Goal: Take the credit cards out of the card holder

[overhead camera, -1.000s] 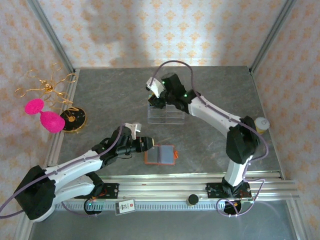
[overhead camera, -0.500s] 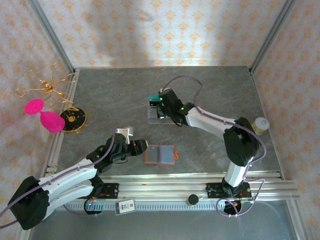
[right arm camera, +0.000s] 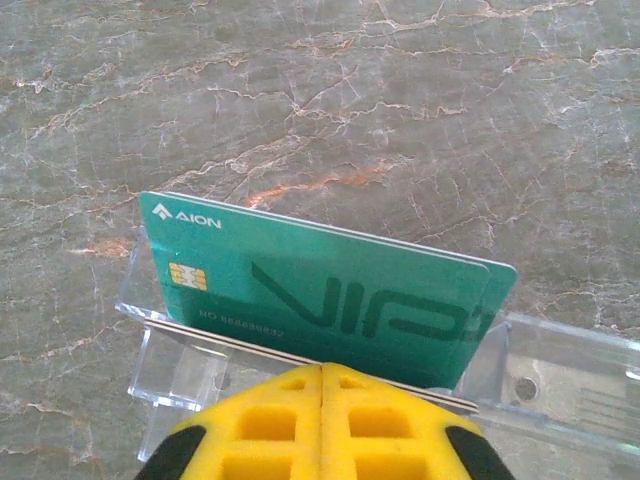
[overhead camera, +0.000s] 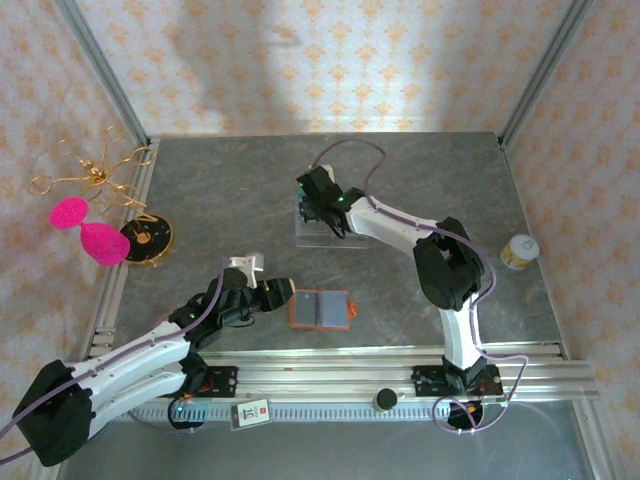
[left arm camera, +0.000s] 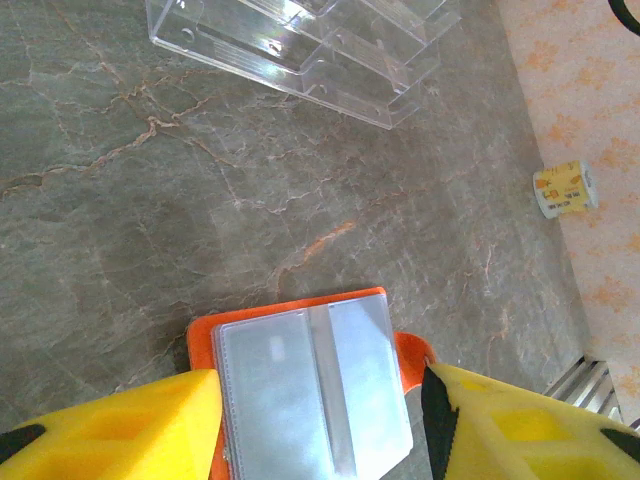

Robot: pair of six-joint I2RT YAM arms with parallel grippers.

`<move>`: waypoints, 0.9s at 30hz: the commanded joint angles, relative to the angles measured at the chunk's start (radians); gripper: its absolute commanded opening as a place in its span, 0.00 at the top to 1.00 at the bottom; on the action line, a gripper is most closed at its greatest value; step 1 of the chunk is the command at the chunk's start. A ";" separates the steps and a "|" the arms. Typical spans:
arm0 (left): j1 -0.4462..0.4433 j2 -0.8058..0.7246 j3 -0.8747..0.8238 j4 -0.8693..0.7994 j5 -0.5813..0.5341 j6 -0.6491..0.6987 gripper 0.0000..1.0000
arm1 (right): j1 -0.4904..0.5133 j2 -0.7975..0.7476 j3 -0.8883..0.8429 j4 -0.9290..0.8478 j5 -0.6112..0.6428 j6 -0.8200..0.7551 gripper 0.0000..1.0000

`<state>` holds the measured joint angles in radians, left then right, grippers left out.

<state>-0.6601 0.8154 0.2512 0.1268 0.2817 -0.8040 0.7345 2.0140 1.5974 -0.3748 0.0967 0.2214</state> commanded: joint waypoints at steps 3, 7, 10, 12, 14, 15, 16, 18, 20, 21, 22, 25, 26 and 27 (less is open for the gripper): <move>0.007 -0.029 -0.007 -0.015 -0.018 0.008 0.43 | 0.036 -0.012 0.031 -0.049 0.025 -0.003 1.00; 0.007 -0.041 -0.012 -0.016 -0.028 0.005 0.42 | 0.083 -0.065 0.023 -0.050 0.069 -0.007 0.94; 0.007 -0.044 -0.012 -0.015 -0.036 0.002 0.42 | 0.112 -0.125 -0.005 -0.053 0.086 0.003 0.85; 0.007 -0.047 -0.012 -0.016 -0.037 0.003 0.42 | 0.139 -0.180 -0.068 -0.040 0.081 0.009 0.78; 0.007 -0.054 -0.016 -0.027 -0.053 0.002 0.42 | 0.174 -0.239 -0.160 -0.015 0.070 0.026 0.71; 0.007 -0.060 -0.019 -0.036 -0.064 0.002 0.42 | 0.188 -0.258 -0.207 -0.005 0.058 0.037 0.68; 0.007 -0.067 -0.024 -0.046 -0.080 -0.001 0.42 | 0.203 -0.276 -0.253 -0.001 0.044 0.053 0.66; 0.008 -0.080 -0.032 -0.069 -0.112 -0.007 0.42 | 0.237 -0.303 -0.346 0.009 0.038 0.081 0.66; 0.008 -0.093 -0.042 -0.085 -0.132 -0.013 0.42 | 0.296 -0.320 -0.430 0.017 0.048 0.110 0.65; 0.009 -0.098 -0.048 -0.091 -0.140 -0.017 0.42 | 0.322 -0.322 -0.460 0.020 0.056 0.120 0.65; 0.010 -0.102 -0.054 -0.095 -0.145 -0.020 0.42 | 0.353 -0.321 -0.480 0.015 0.067 0.125 0.64; 0.011 -0.110 -0.069 -0.095 -0.154 -0.025 0.41 | 0.432 -0.300 -0.506 -0.002 0.112 0.148 0.62; 0.011 -0.110 -0.072 -0.096 -0.157 -0.027 0.41 | 0.454 -0.290 -0.509 -0.006 0.124 0.153 0.62; 0.013 -0.110 -0.074 -0.096 -0.157 -0.027 0.41 | 0.470 -0.283 -0.508 -0.011 0.139 0.160 0.61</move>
<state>-0.6582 0.7181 0.1875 0.0559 0.1642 -0.8185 1.1702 1.7172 1.0870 -0.3779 0.1547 0.3340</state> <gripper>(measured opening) 0.589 0.384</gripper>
